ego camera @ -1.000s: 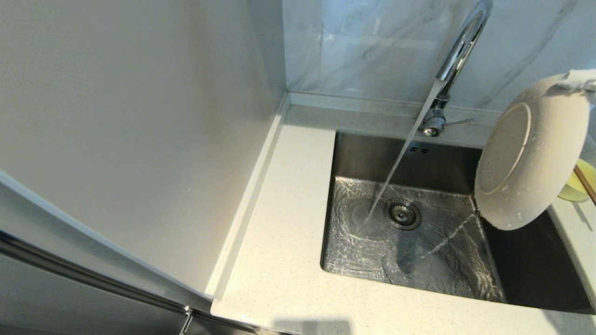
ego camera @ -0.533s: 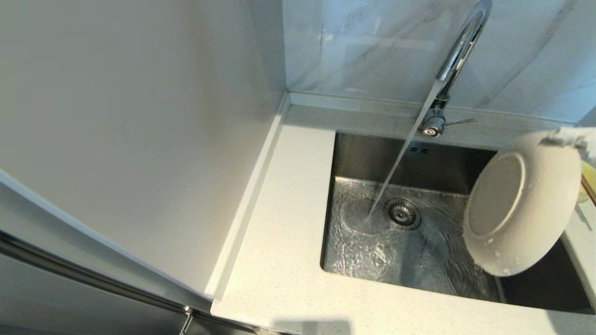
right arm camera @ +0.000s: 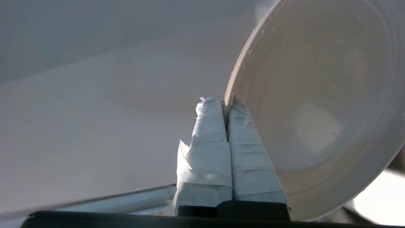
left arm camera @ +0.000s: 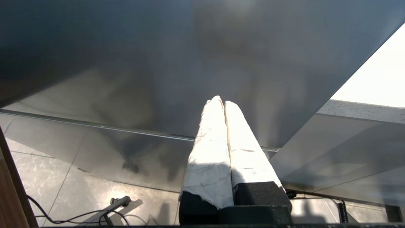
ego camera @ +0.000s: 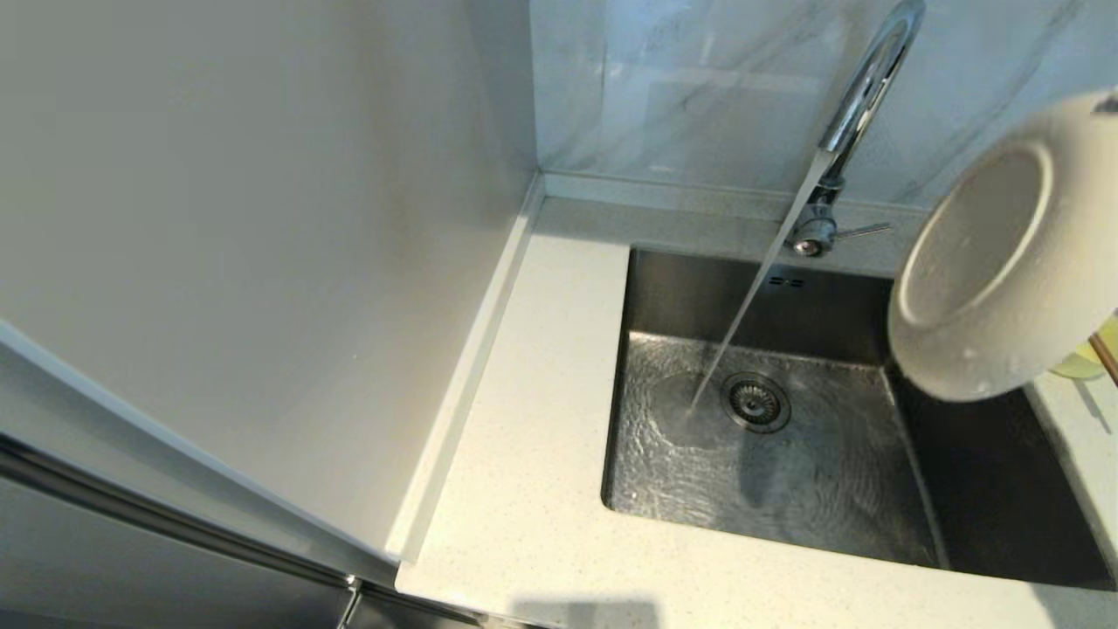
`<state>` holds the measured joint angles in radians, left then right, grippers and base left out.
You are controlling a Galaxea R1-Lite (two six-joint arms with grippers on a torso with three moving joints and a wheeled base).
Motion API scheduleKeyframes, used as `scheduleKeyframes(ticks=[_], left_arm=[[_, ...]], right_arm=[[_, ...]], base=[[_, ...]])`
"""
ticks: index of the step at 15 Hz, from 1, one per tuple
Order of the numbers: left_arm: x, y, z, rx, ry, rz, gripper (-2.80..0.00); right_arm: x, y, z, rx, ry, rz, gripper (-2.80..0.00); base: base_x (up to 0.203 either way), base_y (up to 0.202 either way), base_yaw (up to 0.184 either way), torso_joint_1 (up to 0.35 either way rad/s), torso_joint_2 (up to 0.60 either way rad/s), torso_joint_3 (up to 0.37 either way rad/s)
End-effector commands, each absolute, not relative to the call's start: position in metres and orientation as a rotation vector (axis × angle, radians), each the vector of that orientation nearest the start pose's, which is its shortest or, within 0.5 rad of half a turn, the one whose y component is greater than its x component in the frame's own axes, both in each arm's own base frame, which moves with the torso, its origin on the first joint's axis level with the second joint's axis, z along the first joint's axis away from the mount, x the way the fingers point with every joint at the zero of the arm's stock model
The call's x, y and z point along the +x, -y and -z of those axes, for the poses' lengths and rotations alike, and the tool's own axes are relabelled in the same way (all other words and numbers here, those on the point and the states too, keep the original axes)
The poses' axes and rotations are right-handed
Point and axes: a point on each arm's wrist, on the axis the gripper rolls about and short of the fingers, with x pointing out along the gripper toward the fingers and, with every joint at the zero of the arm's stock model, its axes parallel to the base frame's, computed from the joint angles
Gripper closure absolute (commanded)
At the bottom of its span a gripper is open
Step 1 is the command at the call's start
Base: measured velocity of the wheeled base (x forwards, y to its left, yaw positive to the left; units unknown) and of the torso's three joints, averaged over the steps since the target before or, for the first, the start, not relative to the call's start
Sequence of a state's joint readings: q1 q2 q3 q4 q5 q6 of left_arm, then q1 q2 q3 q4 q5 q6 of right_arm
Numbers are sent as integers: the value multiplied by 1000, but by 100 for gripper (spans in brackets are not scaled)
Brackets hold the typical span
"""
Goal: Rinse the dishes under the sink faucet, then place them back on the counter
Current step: Place the plate on the table
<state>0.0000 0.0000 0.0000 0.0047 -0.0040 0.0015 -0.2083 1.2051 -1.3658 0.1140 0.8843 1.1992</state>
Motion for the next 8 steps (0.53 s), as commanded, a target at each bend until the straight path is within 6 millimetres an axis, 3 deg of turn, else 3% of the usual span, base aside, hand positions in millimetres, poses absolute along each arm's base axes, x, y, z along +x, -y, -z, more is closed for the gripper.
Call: scheduleKeyframes(ticks=[1,3,5,6,8], left_arm=[[-23,0,-75,2,-5,4,0],[-23,0,-75,2,-5,4,0],[-23,0,-75,2,-5,3,0],[-23,0,-75,2,-5,5,0],[-23,0,-75,2,-5,5,0]], right_arm=[[117,7,-434,1047,-248,-689,0],[98,4,-452,991,-189,-715,0],[107,6,-436,986,-235,-676,0],[122,9,-413,1005,-302,-632,0],[155,17,-339,1077,-502,-496,0]], base=[[0,0,0,0,0,0],[0,0,0,0,0,0],[0,0,0,0,0,0],[0,0,0,0,0,0],[0,0,0,0,0,0]])
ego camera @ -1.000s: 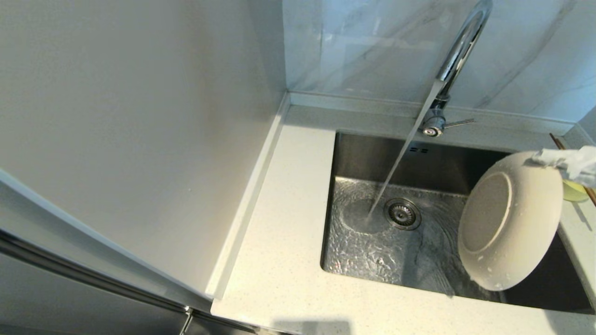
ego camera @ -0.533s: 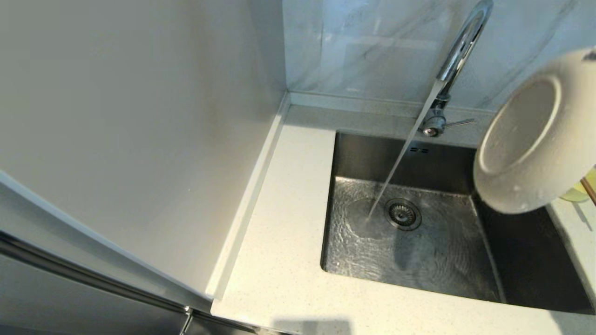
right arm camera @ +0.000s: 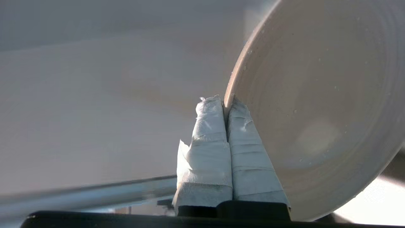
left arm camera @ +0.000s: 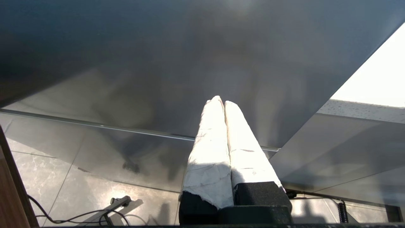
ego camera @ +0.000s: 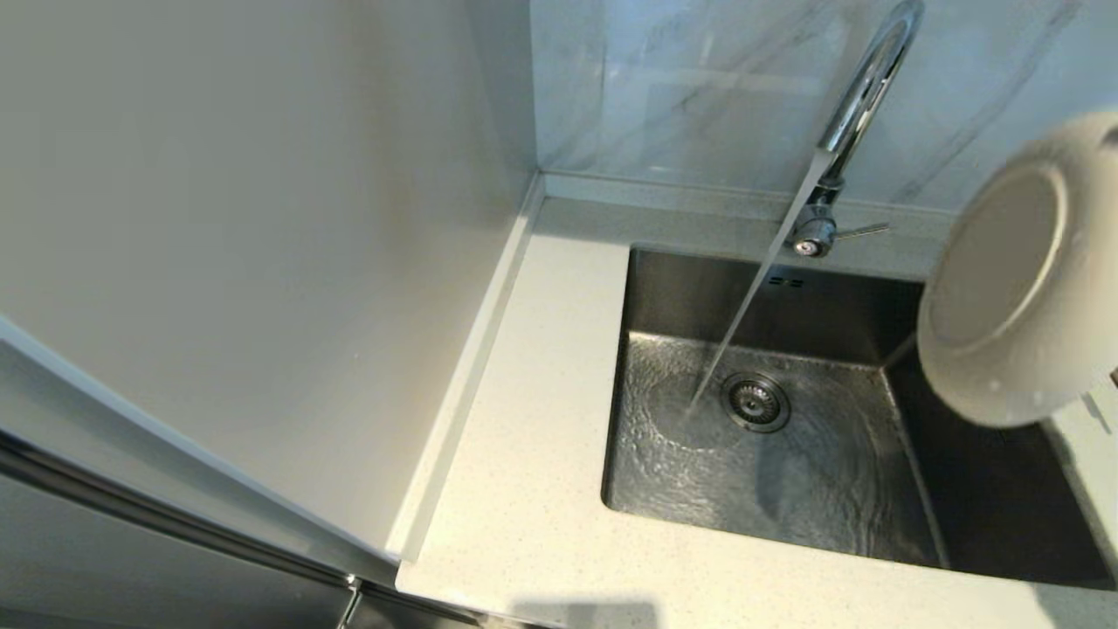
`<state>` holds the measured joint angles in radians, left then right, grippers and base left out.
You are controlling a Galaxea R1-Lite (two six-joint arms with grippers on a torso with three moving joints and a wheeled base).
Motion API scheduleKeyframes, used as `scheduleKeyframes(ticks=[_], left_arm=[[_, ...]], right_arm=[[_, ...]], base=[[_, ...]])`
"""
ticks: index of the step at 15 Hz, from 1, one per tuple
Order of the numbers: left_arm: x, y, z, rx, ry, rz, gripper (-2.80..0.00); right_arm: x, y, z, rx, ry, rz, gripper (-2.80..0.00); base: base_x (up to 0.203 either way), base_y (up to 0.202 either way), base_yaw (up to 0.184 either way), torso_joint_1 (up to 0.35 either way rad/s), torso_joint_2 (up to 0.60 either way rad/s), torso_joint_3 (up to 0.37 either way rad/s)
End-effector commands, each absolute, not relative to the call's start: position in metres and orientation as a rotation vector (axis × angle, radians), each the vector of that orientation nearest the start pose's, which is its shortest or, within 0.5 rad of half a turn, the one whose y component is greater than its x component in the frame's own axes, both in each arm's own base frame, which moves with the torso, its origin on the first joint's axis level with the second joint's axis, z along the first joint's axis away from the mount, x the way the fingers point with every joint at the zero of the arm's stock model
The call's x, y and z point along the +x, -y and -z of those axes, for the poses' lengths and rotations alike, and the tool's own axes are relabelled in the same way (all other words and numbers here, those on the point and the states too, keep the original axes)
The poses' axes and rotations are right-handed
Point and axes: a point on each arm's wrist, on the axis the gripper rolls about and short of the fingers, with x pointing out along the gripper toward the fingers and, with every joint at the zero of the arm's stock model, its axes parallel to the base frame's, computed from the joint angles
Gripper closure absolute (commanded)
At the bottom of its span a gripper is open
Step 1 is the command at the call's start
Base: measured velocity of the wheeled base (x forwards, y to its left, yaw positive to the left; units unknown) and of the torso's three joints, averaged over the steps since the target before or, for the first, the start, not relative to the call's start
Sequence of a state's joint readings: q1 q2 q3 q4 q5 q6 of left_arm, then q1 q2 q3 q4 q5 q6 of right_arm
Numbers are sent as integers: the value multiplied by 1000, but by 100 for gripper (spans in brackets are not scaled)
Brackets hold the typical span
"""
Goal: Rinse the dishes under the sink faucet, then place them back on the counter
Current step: Place the plate on the table
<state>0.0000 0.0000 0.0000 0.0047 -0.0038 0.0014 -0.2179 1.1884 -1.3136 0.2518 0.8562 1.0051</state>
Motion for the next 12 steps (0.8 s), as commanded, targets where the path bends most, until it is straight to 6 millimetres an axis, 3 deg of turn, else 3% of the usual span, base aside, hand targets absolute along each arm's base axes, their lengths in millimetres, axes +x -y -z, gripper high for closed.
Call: scheduleKeyframes(ticks=[1,2,4,6,8,12], left_arm=[[-23,0,-75,2,-5,5,0],[-23,0,-75,2,-5,4,0],[-23,0,-75,2,-5,5,0],[-23,0,-75,2,-5,3,0],[-23,0,-75,2,-5,4,0],[-23,0,-75,2,-5,5,0]], right_arm=[[164,19,-306,1101,-584,-430,0],[167,20,-284,1110,-635,-385,0],[168,21,-275,1097,-657,-349,0],[165,21,-304,1047,-586,-358,0],[149,18,-354,950,-465,-399,0],[112,10,-395,742,-408,-361,0]], base=[[0,0,0,0,0,0],[0,0,0,0,0,0],[0,0,0,0,0,0],[0,0,0,0,0,0],[0,0,0,0,0,0],[0,0,0,0,0,0]])
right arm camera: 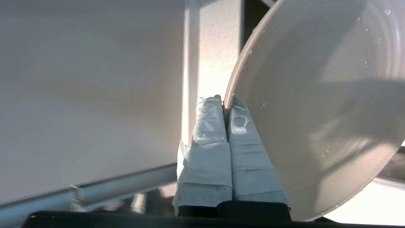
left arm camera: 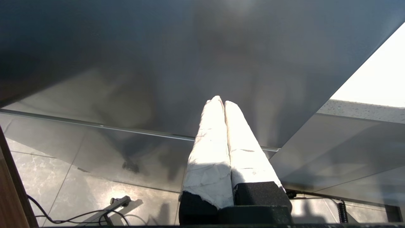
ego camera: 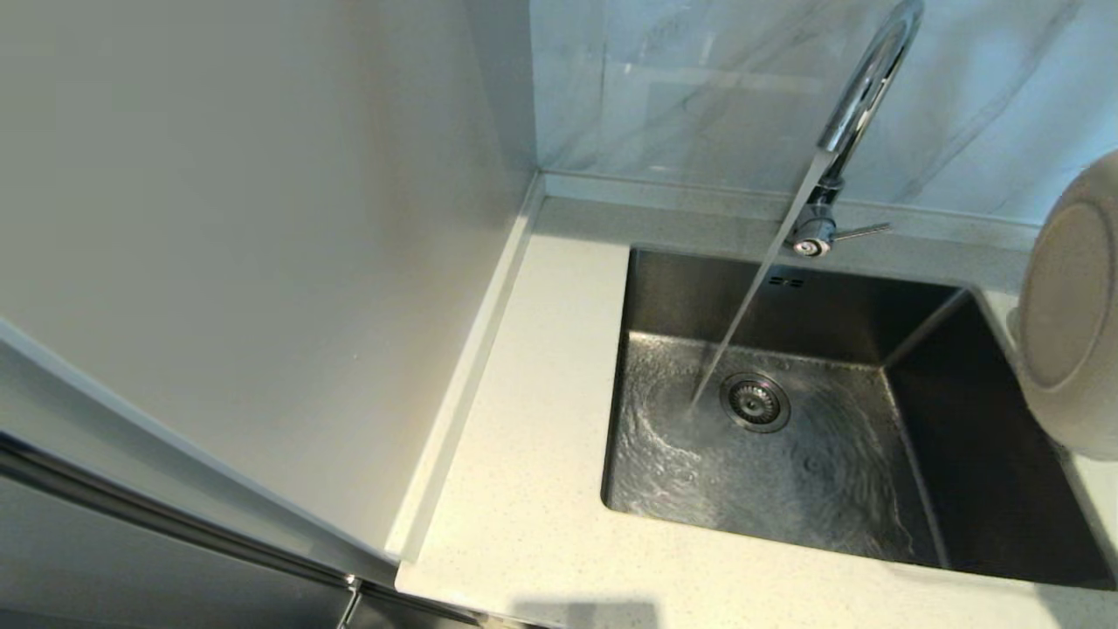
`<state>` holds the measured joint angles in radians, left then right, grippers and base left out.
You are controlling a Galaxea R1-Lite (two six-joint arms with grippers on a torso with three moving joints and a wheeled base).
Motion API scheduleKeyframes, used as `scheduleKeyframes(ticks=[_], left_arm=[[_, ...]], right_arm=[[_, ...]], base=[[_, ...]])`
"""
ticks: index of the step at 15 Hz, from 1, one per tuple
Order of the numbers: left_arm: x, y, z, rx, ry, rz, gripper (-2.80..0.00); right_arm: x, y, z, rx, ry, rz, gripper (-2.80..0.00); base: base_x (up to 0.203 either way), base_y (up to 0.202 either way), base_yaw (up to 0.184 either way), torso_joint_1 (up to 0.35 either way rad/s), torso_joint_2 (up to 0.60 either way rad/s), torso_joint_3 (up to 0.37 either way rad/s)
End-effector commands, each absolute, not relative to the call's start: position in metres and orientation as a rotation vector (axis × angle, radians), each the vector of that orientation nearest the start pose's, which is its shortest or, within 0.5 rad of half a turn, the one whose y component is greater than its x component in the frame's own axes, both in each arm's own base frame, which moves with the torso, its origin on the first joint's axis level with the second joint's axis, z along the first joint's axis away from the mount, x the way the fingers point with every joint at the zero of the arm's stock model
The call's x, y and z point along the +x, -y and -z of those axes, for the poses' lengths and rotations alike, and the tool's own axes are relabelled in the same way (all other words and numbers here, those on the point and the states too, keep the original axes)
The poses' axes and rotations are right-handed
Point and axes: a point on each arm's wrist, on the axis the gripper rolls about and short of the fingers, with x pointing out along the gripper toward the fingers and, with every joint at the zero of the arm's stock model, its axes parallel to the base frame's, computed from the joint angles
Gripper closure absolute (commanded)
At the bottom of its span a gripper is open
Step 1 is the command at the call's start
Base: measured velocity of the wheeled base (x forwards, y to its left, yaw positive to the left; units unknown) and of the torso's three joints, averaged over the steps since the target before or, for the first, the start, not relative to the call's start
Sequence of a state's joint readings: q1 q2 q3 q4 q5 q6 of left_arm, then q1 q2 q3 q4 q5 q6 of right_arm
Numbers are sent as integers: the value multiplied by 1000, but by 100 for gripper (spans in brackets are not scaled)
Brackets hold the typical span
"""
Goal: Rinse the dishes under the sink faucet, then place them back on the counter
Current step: Place the plate on the table
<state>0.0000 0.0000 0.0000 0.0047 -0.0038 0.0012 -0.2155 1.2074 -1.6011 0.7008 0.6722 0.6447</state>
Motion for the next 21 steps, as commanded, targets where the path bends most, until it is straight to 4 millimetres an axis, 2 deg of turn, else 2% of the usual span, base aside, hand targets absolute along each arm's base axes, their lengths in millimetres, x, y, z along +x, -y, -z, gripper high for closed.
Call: scheduleKeyframes(ticks=[1,3,5,7,10,13,16,18,21], left_arm=[[-23,0,-75,2,-5,5,0],[-23,0,-75,2,-5,5,0],[-23,0,-75,2,-5,4,0],[-23,0,-75,2,-5,5,0],[-23,0,-75,2,-5,5,0],[-23,0,-75,2,-5,5,0],[-23,0,-75,2,-5,5,0],[-23,0,-75,2,-5,4,0],[-23,0,-75,2,-5,3,0]], right_arm=[[106,9,-402,670,-370,-334,0],[97,9,-408,582,-324,-269,0],[88,7,-404,494,-351,-264,0],[81,6,-397,375,-397,-259,0],[75,8,-379,171,-518,-139,0],[63,7,-344,56,-650,-107,0],[47,5,-294,-28,-792,-125,0],[44,6,-256,-87,-859,-71,0],[43,8,-209,-176,-751,35,0]], base=[[0,0,0,0,0,0],[0,0,0,0,0,0],[0,0,0,0,0,0],[0,0,0,0,0,0],[0,0,0,0,0,0],[0,0,0,0,0,0],[0,0,0,0,0,0],[0,0,0,0,0,0],[0,0,0,0,0,0]])
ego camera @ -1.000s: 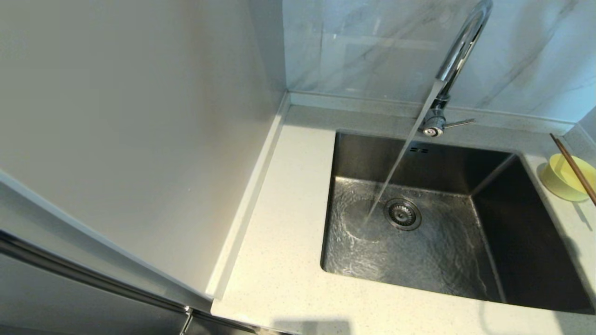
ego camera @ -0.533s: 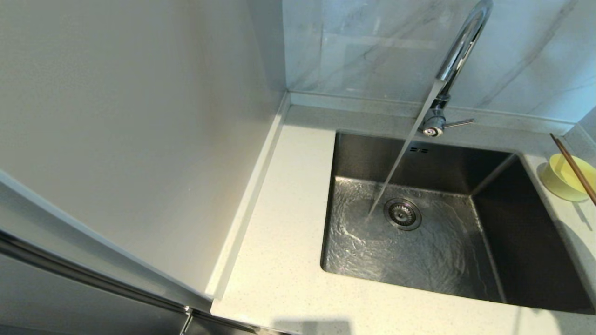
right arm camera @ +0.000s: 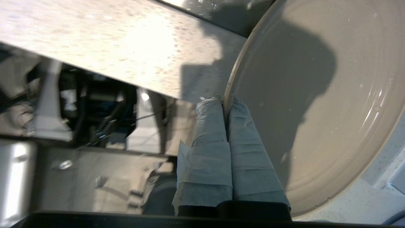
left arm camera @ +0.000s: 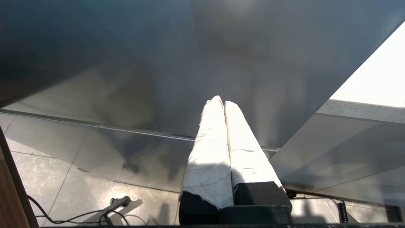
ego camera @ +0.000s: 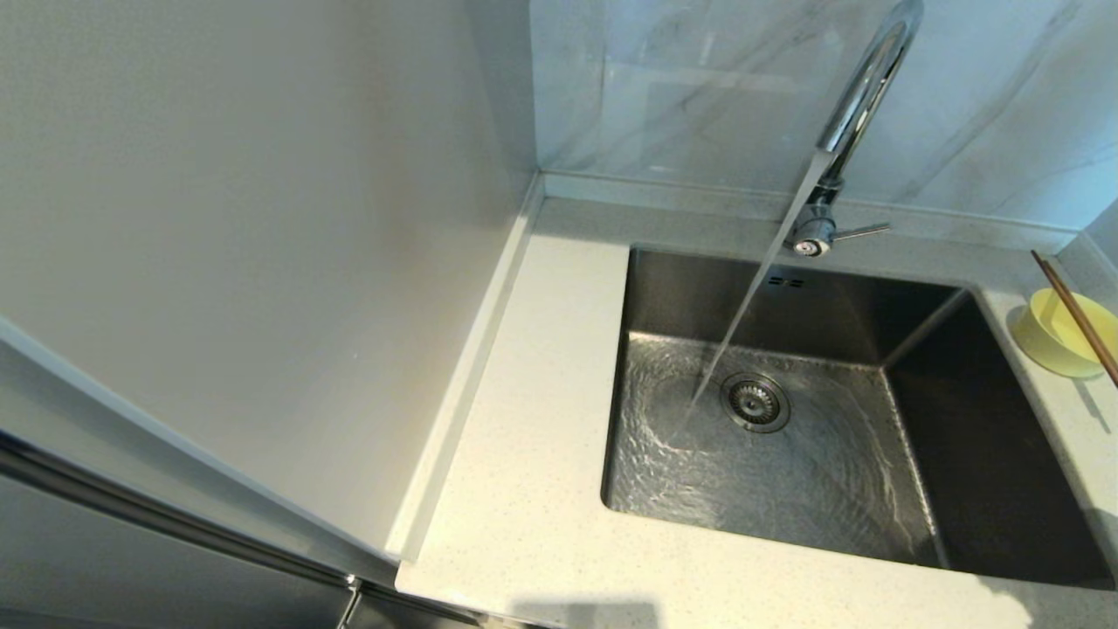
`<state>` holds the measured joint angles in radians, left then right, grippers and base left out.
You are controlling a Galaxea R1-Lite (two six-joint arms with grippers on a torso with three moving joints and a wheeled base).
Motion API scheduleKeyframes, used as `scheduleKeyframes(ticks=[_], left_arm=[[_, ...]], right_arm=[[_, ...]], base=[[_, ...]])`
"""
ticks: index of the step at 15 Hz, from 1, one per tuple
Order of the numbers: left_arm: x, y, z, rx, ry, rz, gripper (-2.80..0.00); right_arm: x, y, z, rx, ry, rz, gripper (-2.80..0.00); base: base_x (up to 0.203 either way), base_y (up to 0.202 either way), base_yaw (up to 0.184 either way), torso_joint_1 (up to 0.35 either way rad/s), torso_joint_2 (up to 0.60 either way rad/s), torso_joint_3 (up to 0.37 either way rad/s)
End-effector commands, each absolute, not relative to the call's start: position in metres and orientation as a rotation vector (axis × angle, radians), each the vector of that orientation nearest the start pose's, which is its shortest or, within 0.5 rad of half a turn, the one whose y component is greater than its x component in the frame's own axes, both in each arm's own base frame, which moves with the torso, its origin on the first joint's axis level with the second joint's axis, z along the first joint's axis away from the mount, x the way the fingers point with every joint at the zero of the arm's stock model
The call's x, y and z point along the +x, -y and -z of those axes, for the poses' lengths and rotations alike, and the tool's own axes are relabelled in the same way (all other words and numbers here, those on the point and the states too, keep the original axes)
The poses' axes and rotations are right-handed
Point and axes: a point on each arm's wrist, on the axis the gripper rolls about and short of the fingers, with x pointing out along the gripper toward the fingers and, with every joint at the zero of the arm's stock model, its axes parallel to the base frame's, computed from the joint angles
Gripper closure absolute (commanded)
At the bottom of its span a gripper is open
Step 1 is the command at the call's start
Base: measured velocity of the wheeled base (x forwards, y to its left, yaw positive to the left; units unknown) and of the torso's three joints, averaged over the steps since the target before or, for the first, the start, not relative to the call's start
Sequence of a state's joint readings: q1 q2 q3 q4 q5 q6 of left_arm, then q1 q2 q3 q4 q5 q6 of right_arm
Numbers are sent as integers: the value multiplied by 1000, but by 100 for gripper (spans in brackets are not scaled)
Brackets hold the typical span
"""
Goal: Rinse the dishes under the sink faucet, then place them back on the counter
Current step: Place the plate on the table
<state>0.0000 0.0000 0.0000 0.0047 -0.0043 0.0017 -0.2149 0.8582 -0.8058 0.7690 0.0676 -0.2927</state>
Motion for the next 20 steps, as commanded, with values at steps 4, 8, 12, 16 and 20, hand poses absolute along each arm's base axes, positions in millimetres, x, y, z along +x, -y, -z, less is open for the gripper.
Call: scheduleKeyframes(ticks=[4,8,12,16,20], left_arm=[[-23,0,-75,2,-5,5,0],[-23,0,-75,2,-5,5,0],[-23,0,-75,2,-5,5,0],[-23,0,-75,2,-5,5,0],[-23,0,-75,2,-5,5,0]], right_arm=[[38,7,-194,-225,-575,91,0],[53,11,-191,-225,-605,94,0],[80,18,-183,-244,-729,102,0],[119,30,-173,-270,-825,162,0],[151,58,-155,-217,-912,281,0]], base=[[0,0,0,0,0,0],[0,0,0,0,0,0],[0,0,0,0,0,0],[0,0,0,0,0,0],[0,0,0,0,0,0]])
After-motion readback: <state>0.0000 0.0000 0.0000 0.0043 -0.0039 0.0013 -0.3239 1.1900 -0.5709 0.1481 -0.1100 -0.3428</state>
